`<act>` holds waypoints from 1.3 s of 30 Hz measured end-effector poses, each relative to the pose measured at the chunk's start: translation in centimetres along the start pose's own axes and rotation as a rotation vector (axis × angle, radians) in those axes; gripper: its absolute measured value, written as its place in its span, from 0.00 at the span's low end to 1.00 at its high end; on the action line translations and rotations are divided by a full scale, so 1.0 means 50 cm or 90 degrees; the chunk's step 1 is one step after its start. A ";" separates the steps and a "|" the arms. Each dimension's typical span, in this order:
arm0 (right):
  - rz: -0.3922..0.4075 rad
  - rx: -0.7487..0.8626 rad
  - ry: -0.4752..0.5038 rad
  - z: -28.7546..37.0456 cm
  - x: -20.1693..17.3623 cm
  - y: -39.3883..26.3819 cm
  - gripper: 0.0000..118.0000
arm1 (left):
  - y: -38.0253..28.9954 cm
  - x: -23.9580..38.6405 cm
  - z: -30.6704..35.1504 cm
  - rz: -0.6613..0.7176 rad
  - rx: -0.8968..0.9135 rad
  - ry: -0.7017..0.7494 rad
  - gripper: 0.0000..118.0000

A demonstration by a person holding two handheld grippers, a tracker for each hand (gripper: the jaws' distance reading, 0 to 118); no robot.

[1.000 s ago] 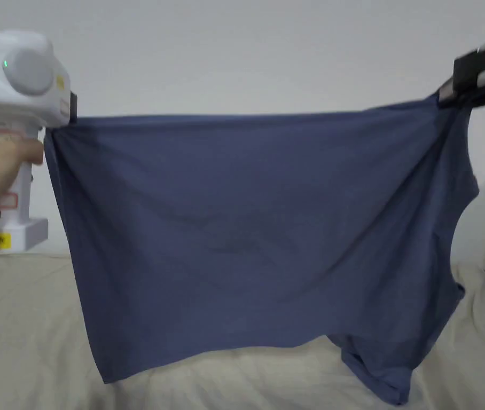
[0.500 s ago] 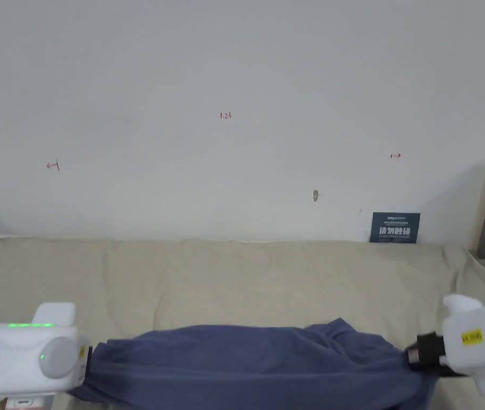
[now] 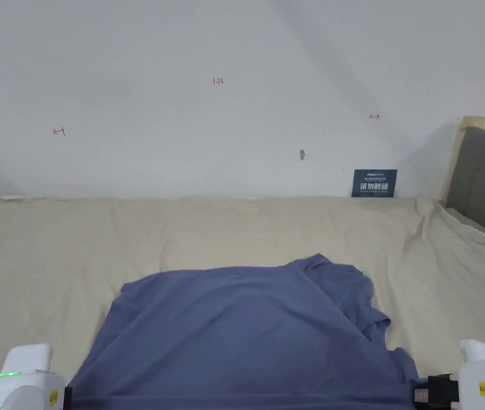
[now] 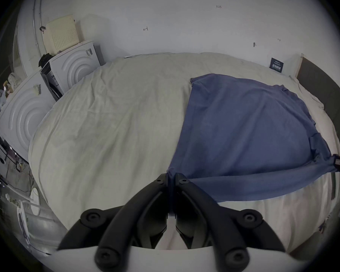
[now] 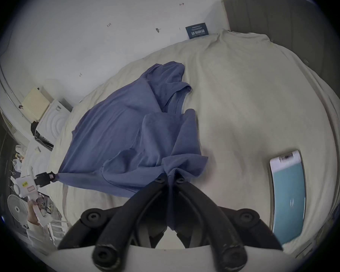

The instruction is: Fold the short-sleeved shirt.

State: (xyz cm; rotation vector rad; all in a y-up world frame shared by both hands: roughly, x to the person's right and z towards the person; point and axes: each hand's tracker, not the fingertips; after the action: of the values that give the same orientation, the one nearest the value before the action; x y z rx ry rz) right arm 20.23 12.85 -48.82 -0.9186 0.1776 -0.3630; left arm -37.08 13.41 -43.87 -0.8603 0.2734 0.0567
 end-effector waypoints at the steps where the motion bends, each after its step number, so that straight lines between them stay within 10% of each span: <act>1: -0.005 0.003 0.008 0.018 0.007 -0.021 0.02 | -0.020 -0.008 0.015 0.006 -0.001 -0.003 0.05; 18: 0.003 -0.015 -0.040 0.122 0.018 -0.280 0.11 | -0.289 -0.070 0.093 -0.002 -0.036 -0.033 0.07; 21: -0.003 0.020 -0.096 0.123 0.004 -0.267 0.72 | -0.274 -0.061 0.077 -0.064 -0.058 -0.015 0.46; 23: 0.009 0.021 -0.109 0.132 -0.002 -0.266 0.74 | -0.275 -0.069 0.088 -0.049 -0.028 -0.019 0.95; 25: 0.016 0.044 -0.099 0.153 -0.011 -0.270 0.74 | -0.272 -0.083 0.099 -0.022 -0.040 -0.076 1.00; 33: 0.106 0.076 -0.042 0.206 -0.090 -0.327 0.72 | -0.316 -0.092 0.175 0.004 -0.019 -0.154 0.99; 35: 0.147 0.100 -0.046 0.211 -0.113 -0.351 0.51 | -0.344 -0.094 0.192 0.014 -0.007 -0.143 0.93; 37: 0.143 0.102 -0.058 0.206 -0.124 -0.368 0.08 | -0.367 -0.102 0.209 0.022 0.000 -0.131 0.61; 39: 0.127 0.106 -0.048 0.197 -0.126 -0.384 0.04 | -0.390 -0.110 0.214 0.045 0.002 -0.109 0.15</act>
State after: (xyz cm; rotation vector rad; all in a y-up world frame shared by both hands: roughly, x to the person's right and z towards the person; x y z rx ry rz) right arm 12.97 11.99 -27.58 -0.7422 0.1662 -0.1548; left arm -36.96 9.10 -21.39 -0.8378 0.1440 0.1954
